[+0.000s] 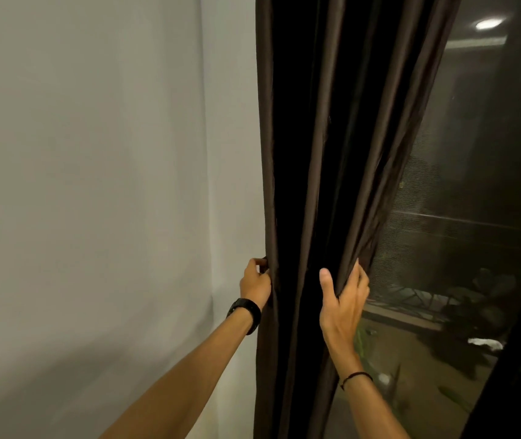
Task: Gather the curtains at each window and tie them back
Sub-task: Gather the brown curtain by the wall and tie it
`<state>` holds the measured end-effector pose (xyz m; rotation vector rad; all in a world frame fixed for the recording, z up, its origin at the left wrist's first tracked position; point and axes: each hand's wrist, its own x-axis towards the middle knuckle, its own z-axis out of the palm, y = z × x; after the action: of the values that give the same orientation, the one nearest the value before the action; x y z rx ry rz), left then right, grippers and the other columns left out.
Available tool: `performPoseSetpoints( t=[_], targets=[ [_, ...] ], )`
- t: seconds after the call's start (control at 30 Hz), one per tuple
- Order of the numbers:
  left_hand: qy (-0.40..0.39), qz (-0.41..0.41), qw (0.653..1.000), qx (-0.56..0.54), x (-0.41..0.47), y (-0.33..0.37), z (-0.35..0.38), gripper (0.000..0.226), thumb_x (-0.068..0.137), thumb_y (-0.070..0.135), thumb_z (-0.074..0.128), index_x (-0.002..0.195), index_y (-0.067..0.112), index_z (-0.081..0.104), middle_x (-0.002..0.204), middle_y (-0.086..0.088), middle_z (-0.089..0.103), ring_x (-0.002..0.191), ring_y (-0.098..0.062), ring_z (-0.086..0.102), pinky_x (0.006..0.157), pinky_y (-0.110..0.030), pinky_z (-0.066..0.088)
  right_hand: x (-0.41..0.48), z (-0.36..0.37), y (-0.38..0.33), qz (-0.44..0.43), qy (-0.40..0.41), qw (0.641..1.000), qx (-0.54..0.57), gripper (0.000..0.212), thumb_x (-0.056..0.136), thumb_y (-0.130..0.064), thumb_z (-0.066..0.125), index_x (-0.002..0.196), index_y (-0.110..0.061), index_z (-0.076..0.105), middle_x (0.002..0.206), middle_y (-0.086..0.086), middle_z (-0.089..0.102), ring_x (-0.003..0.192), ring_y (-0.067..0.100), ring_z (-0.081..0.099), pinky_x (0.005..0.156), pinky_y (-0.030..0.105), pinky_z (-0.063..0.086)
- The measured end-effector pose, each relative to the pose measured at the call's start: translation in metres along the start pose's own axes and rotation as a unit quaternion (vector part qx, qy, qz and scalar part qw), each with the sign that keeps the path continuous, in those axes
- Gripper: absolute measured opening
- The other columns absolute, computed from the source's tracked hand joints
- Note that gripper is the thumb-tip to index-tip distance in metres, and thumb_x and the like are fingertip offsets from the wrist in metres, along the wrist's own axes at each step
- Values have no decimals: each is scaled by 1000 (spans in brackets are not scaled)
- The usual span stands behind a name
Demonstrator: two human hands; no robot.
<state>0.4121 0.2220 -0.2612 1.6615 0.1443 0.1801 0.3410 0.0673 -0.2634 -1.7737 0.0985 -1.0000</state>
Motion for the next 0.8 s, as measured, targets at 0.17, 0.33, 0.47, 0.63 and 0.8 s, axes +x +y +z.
performPoseSetpoints(
  t=[0.17, 0.33, 0.47, 0.63, 0.8],
  targets=[
    [97, 80, 992, -15, 8, 42, -9, 21, 101, 42, 47, 111, 30, 61, 112, 0, 70, 101, -21, 68, 94, -50, 58, 38, -21, -39, -82, 60, 995, 18, 83, 88, -67, 53, 158, -27, 31, 156, 3, 36, 141, 21, 36, 115, 53, 37],
    [-47, 322, 935, -144, 48, 229, -42, 62, 99, 71, 40, 144, 31, 54, 139, 9, 64, 133, -23, 57, 115, -43, 42, 159, -70, -157, -301, 79, 949, 44, 91, 86, -71, 52, 159, -19, 32, 164, 3, 32, 149, 18, 30, 121, 50, 27],
    [-141, 415, 887, -142, 52, 421, -47, 82, 92, 82, 44, 160, 36, 34, 167, 0, 36, 152, -21, 37, 126, -56, 24, 254, -87, -293, -345, 32, 932, 109, 98, 88, -63, 64, 163, -21, 17, 169, -1, 23, 155, 12, 21, 127, 39, 23],
    [-122, 489, 852, -141, 8, 537, -41, 100, 88, 62, 64, 164, 40, 3, 173, 3, 17, 157, -21, 25, 127, -55, 23, 334, -84, -418, -309, 9, 939, 154, 97, 92, -36, 68, 164, -26, 5, 168, 0, 24, 153, 19, 26, 121, 29, 27],
    [-79, 436, 883, -155, 36, 539, -59, 91, 97, 44, 57, 164, 38, -5, 173, 0, 17, 154, -24, 32, 125, -52, 29, 364, -43, -501, -328, -121, 937, -16, 75, 96, -3, 42, 164, -21, 15, 164, 11, 33, 150, 29, 33, 115, 21, 29]
  ],
)
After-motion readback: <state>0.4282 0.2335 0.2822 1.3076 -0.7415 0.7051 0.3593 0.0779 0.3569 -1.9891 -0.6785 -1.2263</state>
